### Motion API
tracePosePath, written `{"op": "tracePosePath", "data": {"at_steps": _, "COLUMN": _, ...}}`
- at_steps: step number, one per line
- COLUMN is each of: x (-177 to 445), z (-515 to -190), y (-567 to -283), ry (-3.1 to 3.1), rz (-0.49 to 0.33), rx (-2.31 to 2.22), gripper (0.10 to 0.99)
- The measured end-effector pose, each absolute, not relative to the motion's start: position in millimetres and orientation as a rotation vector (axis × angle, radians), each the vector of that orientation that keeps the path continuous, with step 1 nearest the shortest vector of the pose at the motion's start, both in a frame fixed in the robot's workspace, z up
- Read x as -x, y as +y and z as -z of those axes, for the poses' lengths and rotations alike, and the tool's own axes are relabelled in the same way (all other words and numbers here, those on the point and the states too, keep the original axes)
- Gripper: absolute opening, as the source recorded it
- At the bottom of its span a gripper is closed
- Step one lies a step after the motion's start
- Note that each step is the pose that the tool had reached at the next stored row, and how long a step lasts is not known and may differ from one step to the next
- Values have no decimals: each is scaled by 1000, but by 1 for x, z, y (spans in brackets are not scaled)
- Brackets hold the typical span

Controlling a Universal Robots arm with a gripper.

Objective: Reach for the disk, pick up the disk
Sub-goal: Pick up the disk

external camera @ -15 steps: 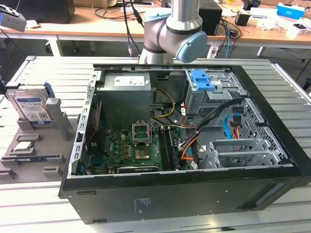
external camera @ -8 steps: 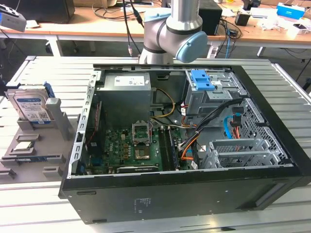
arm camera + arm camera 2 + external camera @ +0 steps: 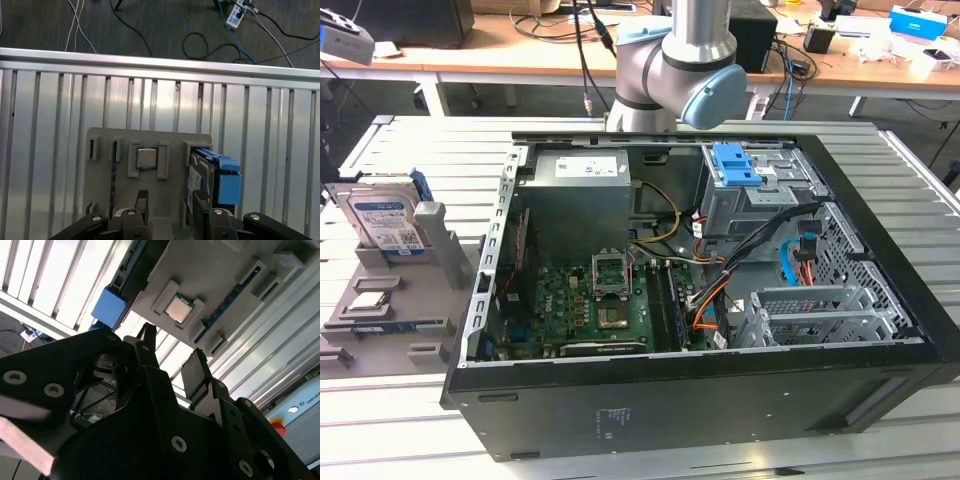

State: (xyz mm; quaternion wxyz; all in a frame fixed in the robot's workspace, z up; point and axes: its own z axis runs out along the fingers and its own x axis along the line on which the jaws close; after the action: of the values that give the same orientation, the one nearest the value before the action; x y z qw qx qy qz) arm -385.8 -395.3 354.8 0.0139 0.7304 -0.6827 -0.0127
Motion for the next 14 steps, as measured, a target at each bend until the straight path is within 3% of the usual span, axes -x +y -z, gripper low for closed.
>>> {"op": "tracePosePath", "data": {"at_steps": 8, "x": 386, "z": -355, "y": -359, "ry": -2126, "rz": 40, "rx": -2275, "gripper": 482}}
{"op": "tracePosePath", "data": {"at_steps": 14, "x": 386, "z": -344, "y": -354, "ry": -2126, "rz": 40, "rx": -2275, "gripper": 482}}
